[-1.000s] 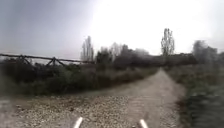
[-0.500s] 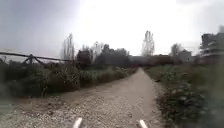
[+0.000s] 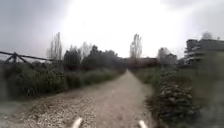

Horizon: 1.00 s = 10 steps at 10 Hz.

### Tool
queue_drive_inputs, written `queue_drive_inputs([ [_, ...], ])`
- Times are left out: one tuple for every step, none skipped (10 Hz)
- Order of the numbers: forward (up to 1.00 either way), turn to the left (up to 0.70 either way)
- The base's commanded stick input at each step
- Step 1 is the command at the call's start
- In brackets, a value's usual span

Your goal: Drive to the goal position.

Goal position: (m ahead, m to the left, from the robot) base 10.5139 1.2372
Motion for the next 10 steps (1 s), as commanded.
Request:
queue_drive_inputs([
  [1.00, 0.00],
  [1.00, 0.00],
  [1.00, 0.00],
  [1.00, 0.00],
  [0.98, 0.00],
  [0.99, 0.00],
  [0.99, 0.00],
  [0.99, 0.00],
  [0.99, 0.00],
  [0.99, 0.00],
])
